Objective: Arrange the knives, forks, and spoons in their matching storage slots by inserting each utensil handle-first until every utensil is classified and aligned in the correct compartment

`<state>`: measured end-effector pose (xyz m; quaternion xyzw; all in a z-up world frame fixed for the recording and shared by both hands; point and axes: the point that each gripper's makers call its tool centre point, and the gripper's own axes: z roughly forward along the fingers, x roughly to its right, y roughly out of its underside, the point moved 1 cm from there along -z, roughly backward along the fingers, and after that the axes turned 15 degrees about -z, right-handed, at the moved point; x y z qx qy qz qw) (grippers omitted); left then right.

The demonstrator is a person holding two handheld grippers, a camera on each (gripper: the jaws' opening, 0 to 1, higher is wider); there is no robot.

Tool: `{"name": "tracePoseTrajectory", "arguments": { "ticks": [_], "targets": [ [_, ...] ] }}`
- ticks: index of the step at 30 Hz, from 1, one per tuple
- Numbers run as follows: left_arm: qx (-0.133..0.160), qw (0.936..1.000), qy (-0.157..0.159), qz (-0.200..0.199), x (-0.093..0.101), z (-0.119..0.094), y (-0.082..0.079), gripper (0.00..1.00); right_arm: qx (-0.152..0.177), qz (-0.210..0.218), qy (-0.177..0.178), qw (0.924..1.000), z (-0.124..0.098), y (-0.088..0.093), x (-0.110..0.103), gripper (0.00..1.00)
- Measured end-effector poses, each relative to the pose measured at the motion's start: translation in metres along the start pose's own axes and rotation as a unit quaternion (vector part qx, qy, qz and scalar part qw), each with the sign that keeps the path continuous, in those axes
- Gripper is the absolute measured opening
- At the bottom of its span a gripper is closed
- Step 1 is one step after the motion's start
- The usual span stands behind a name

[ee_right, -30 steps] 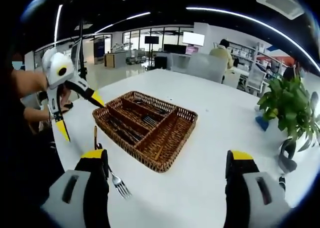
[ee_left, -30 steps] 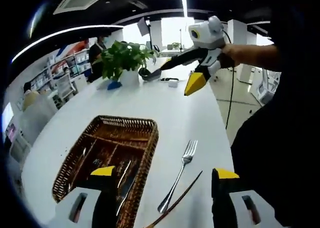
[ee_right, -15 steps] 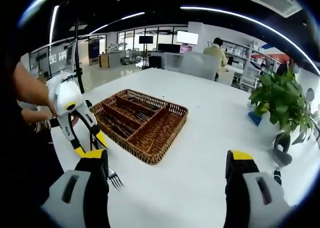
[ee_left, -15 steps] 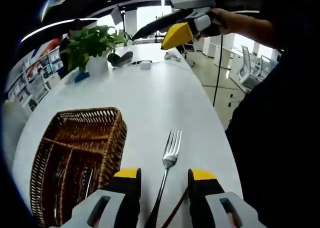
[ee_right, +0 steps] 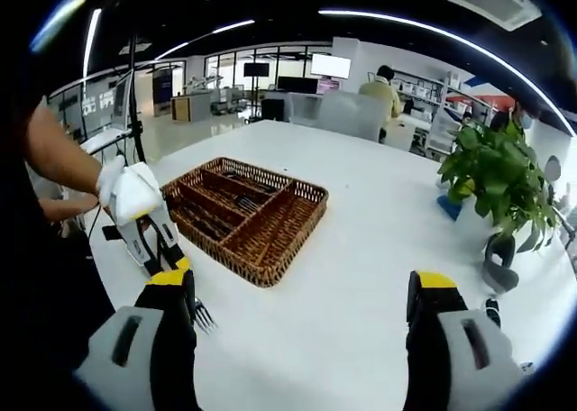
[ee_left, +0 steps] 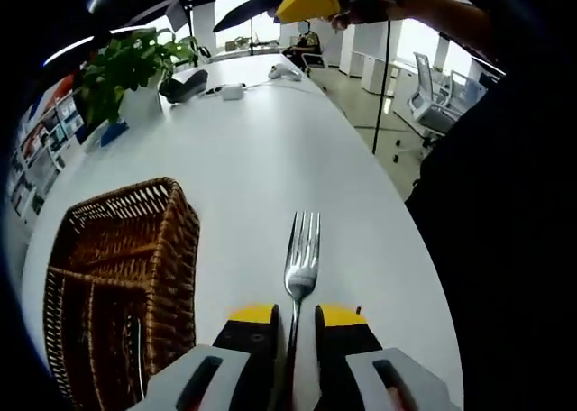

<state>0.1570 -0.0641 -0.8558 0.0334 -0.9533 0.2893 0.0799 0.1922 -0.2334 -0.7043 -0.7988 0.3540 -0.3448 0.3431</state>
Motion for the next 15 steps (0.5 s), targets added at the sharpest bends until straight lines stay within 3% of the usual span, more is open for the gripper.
{"name": "tracePoseTrajectory", "arguments": {
  "ticks": [4,15],
  "targets": [
    [-0.015,0.9996,-0.008,0.02,-0.001,0.005,0.004,0.13,0.001,-0.002,-0.003,1.0,0.001,-0.001,-0.001,0.99],
    [-0.022,0.9967,-0.027,0.073,-0.003,0.007,0.001,0.03,0.024,0.001,-0.032,0.9992,0.007,-0.018,-0.02,0.99]
  ]
}}
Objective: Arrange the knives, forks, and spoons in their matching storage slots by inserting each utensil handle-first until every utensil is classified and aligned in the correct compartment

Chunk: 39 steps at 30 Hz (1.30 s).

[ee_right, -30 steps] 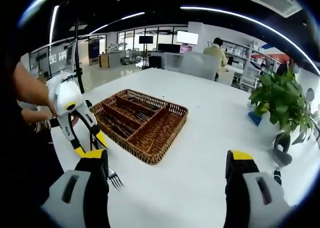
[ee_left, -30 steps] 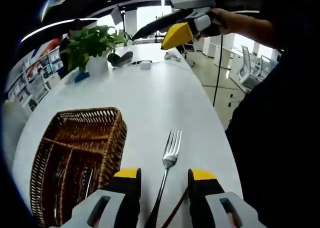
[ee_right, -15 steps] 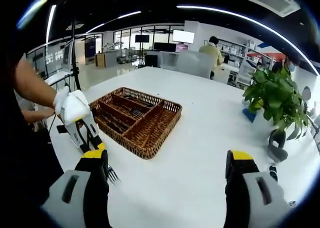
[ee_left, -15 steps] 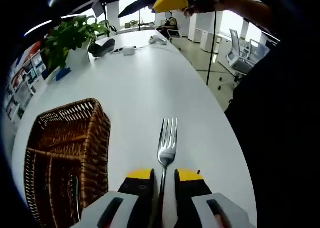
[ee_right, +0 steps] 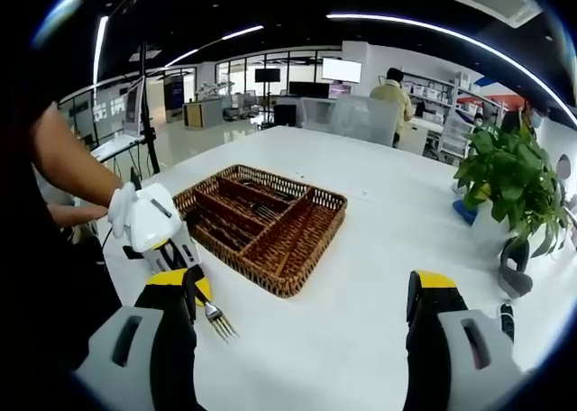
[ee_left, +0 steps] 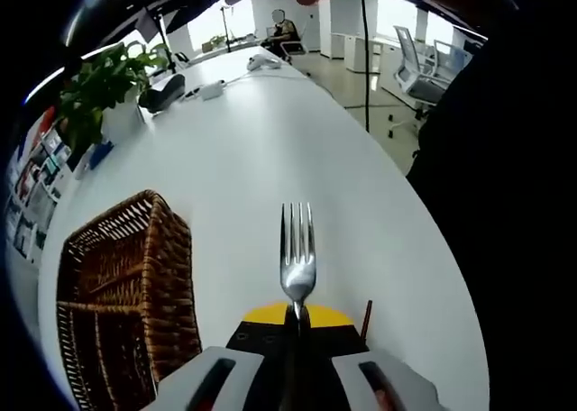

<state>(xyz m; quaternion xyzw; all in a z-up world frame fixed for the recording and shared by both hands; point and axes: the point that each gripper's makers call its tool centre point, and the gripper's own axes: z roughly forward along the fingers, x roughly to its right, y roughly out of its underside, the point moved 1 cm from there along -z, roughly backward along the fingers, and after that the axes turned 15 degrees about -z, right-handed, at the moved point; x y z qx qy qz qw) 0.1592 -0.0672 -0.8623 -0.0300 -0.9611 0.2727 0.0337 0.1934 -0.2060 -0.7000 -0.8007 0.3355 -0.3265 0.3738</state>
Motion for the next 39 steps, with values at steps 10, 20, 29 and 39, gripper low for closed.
{"name": "tracePoseTrajectory", "arguments": {
  "ticks": [10,20,29,39],
  "targets": [
    [0.0,0.9999,-0.003,0.012,-0.001,0.001,-0.002,0.01,0.0,-0.007,-0.006,1.0,0.002,-0.003,-0.001,0.99],
    [0.049,0.9968,-0.02,-0.06,-0.014,-0.018,-0.017,0.0,0.001,-0.009,-0.007,0.9999,0.0,-0.004,-0.005,0.99],
    [0.111,0.9836,-0.048,-0.134,-0.034,-0.05,-0.032,0.0,0.006,-0.015,-0.014,0.9998,0.004,-0.01,-0.01,0.99],
    [0.192,0.9609,-0.071,-0.186,-0.049,-0.092,-0.049,0.0,0.011,-0.02,-0.038,0.999,0.021,-0.018,-0.024,0.99]
  ]
}}
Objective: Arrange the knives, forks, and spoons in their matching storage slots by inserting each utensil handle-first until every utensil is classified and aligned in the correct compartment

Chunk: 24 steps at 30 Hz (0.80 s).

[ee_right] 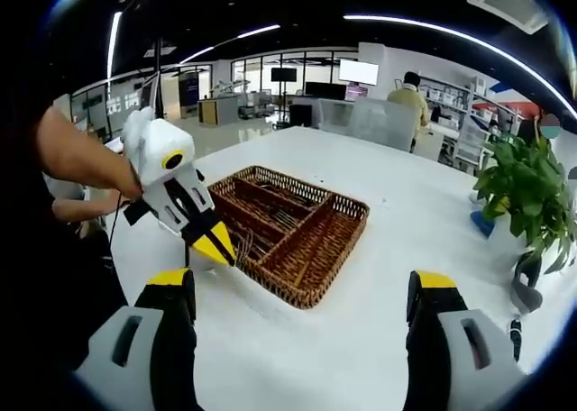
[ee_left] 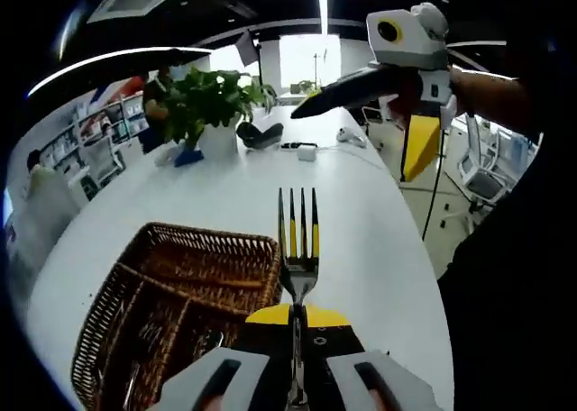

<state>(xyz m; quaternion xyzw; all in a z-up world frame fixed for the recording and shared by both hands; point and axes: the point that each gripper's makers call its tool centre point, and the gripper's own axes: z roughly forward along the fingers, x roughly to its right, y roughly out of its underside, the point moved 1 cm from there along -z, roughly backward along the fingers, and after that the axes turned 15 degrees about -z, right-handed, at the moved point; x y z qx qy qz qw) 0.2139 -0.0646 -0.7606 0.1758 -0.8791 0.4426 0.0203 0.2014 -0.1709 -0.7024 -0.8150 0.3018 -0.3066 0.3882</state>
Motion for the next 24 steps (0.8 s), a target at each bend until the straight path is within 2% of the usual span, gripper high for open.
{"name": "tracePoseTrajectory", "arguments": {
  "ticks": [3,6,12,16,18,21,24],
  "targets": [
    [0.032,0.9994,-0.005,-0.012,-0.002,-0.012,-0.013,0.0,-0.001,-0.005,-0.017,0.9998,0.009,-0.002,-0.009,0.99],
    [0.073,0.9964,-0.001,-0.042,-0.002,-0.026,-0.03,0.0,0.003,-0.015,-0.04,0.9991,0.02,-0.008,-0.021,0.99],
    [0.12,0.9908,0.009,-0.062,0.002,-0.047,-0.053,0.0,0.022,-0.035,-0.075,0.9963,0.042,-0.029,-0.041,0.96],
    [0.153,0.9849,0.022,-0.078,0.008,-0.06,-0.067,0.0,0.049,-0.059,-0.094,0.9927,0.055,-0.052,-0.054,0.82],
    [0.167,0.9819,0.028,-0.085,0.01,-0.066,-0.072,0.0,0.05,-0.067,-0.109,0.9905,0.06,-0.056,-0.061,0.69],
    [0.173,0.9804,0.034,-0.088,0.014,-0.07,-0.074,0.0,0.051,-0.077,-0.119,0.9886,0.067,-0.061,-0.07,0.5],
    [0.173,0.9806,0.038,-0.085,0.017,-0.071,-0.071,0.0,0.06,-0.069,-0.137,0.9863,0.068,-0.07,-0.078,0.36]
  ]
}}
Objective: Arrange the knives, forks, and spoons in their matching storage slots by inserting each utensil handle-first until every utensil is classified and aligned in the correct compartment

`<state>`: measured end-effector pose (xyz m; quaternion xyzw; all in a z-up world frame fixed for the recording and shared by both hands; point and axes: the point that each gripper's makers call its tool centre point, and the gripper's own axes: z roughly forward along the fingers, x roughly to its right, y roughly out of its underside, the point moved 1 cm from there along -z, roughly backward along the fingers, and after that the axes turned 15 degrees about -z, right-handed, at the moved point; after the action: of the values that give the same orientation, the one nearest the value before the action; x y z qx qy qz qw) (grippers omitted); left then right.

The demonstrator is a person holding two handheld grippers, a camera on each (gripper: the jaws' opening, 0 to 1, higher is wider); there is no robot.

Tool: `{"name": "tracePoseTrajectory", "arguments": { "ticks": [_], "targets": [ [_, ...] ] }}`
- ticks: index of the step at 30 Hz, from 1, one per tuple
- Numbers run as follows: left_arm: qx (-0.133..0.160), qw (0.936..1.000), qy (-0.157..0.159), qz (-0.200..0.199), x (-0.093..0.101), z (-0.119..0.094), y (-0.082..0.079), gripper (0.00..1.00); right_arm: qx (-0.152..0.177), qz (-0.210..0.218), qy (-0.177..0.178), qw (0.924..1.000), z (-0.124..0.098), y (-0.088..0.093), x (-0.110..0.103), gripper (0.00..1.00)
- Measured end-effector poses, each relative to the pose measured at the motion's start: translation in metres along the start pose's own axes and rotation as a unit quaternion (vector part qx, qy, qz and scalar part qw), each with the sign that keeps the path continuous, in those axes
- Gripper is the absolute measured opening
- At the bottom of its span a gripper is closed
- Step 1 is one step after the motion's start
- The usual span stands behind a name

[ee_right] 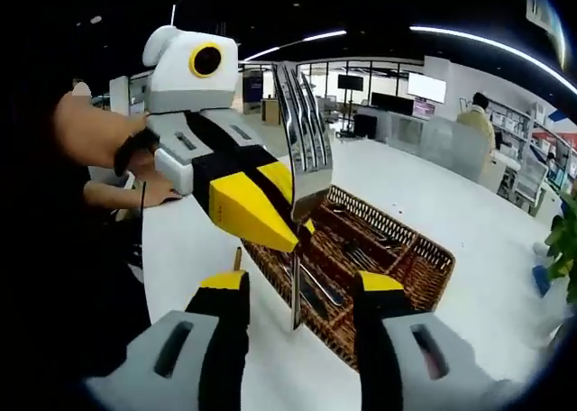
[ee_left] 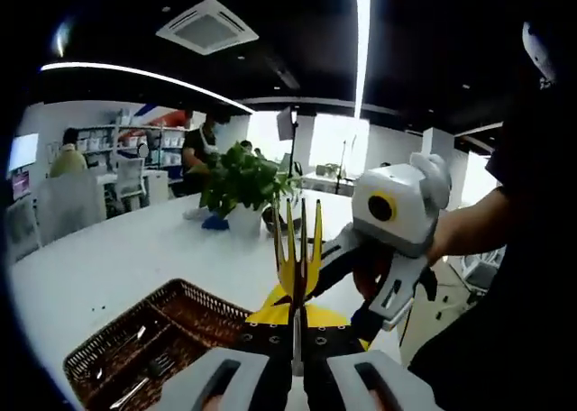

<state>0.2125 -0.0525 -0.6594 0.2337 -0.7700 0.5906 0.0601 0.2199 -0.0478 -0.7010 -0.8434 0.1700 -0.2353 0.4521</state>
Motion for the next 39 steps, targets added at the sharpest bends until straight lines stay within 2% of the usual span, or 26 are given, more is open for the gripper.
{"name": "tracePoseTrajectory", "arguments": {
  "ticks": [5,7,8,9,16,26,29,32,37,38,39],
  "targets": [
    [0.002,1.0,0.003,-0.003,0.002,-0.006,0.007,0.0,0.007,-0.032,-0.003,0.9995,0.0,-0.01,-0.001,0.09],
    [0.012,0.9998,0.0,-0.015,0.0,-0.01,0.006,0.0,0.008,-0.034,-0.012,0.9993,0.0,-0.013,-0.006,0.03],
    [0.014,0.9998,-0.001,-0.016,-0.001,-0.012,0.007,0.0,0.01,-0.048,-0.018,0.9986,0.001,-0.014,-0.008,0.02],
    [0.016,0.9996,-0.002,-0.021,-0.003,-0.014,0.008,0.0,0.007,-0.06,-0.014,0.9981,0.001,-0.014,-0.008,0.02],
    [0.049,0.9967,0.009,-0.065,0.0,-0.022,0.007,0.0,0.004,-0.06,-0.031,0.9977,0.001,-0.02,-0.013,0.01],
    [0.07,0.9942,0.01,-0.08,0.001,-0.029,0.008,0.0,-0.024,-0.107,-0.034,0.9934,-0.003,-0.023,-0.015,0.0],
    [0.096,0.9889,0.017,-0.111,0.002,-0.032,0.005,0.0,-0.022,-0.111,-0.038,0.9929,-0.005,-0.026,-0.015,0.0],
    [0.09,0.9905,0.017,-0.102,0.004,-0.032,0.008,0.0,-0.037,-0.134,-0.044,0.9893,-0.004,-0.024,-0.018,0.0],
    [0.086,0.9926,0.017,-0.085,0.005,-0.037,0.01,0.02,-0.054,-0.148,-0.05,0.9862,-0.003,-0.022,-0.02,0.0],
    [0.09,0.9925,0.011,-0.082,0.003,-0.041,0.009,0.06,-0.06,-0.156,-0.05,0.9847,-0.003,-0.02,-0.02,0.0],
    [0.093,0.9921,0.009,-0.084,0.001,-0.043,0.009,0.16,-0.061,-0.157,-0.051,0.9844,-0.002,-0.019,-0.021,0.0]
  ]
}}
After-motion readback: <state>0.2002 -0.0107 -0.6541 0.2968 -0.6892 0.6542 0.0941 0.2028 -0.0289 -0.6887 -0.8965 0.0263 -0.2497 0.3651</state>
